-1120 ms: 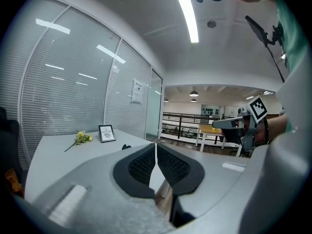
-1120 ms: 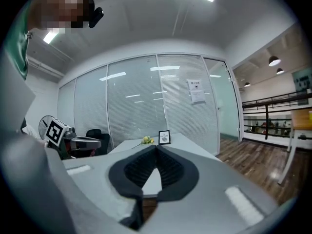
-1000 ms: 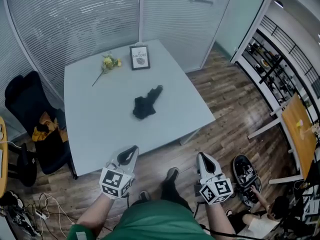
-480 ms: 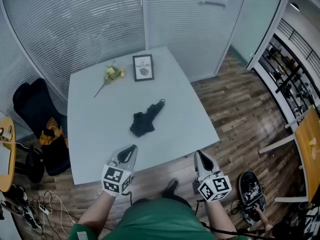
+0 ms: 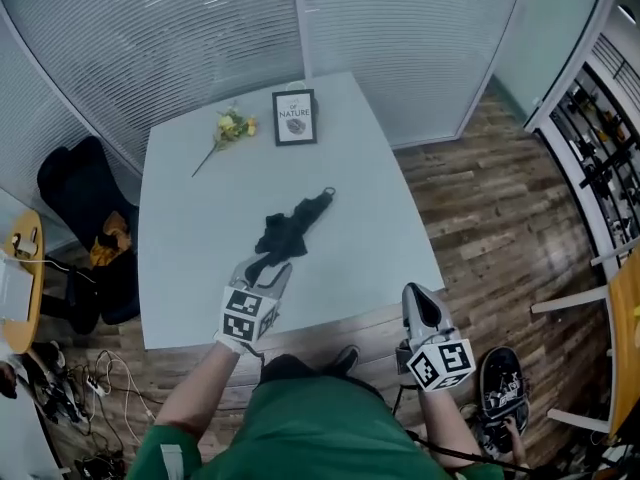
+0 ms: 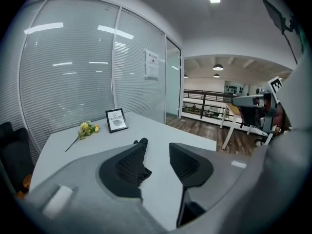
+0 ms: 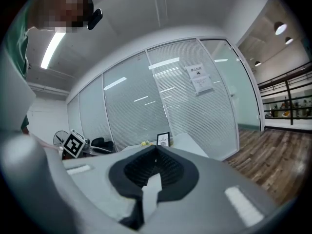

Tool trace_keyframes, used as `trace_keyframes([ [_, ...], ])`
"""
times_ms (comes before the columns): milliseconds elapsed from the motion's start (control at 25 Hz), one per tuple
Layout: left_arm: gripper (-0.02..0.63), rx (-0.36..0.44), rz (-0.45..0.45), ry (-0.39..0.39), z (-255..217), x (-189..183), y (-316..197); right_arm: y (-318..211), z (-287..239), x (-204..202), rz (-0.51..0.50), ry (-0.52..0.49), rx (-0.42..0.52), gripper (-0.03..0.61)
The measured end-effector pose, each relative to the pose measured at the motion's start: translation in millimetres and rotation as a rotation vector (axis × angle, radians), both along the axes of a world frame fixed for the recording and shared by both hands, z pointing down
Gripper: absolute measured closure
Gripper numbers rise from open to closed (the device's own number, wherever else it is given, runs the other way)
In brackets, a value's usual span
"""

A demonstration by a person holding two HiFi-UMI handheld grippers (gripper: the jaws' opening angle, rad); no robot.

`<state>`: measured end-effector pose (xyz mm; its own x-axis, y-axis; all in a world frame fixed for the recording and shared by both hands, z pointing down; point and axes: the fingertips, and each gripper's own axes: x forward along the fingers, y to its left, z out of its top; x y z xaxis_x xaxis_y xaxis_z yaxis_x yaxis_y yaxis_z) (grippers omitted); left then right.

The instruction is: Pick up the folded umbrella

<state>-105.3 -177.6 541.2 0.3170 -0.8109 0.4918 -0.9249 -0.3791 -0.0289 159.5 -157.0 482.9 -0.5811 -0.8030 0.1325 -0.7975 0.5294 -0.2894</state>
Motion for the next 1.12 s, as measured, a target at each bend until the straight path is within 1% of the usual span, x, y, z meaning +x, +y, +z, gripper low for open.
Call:
trace_keyframes([
  [120, 0.339, -0.056, -0.01, -0.018, 22, -10, -26, -14, 5, -4, 0.017, -0.008, -0.012, 0.574],
  [160, 0.294, -0.071, -0.019, -0.021, 28, -14, -35, -17, 6, -5, 0.025, -0.005, -0.016, 0.575],
  [240, 0.273, -0.099, -0.023, -0.027, 38, -20, -49, -22, 8, -4, 0.047, 0.004, -0.023, 0.575],
  [320, 0.272, -0.128, -0.001, -0.04, 48, -22, -61, -24, 8, 0, 0.076, 0.01, -0.032, 0.574],
  [480, 0.272, -0.217, 0.083, -0.094, 74, -26, -86, -26, 9, 4, 0.144, 0.026, -0.045, 0.575],
  [680, 0.273, -0.316, 0.16, -0.131, 108, -25, -114, -14, 16, 10, 0.23, 0.041, -0.074, 0.575],
  [800, 0.273, -0.38, 0.179, -0.161, 132, -30, -129, -6, 21, 8, 0.272, 0.052, -0.092, 0.574],
  [1040, 0.273, -0.47, 0.17, -0.273, 171, -38, -169, 9, 28, 19, 0.361, 0.078, -0.124, 0.574],
  [1120, 0.273, -0.529, 0.185, -0.281, 187, -34, -172, 15, 29, 25, 0.387, 0.08, -0.132, 0.574],
])
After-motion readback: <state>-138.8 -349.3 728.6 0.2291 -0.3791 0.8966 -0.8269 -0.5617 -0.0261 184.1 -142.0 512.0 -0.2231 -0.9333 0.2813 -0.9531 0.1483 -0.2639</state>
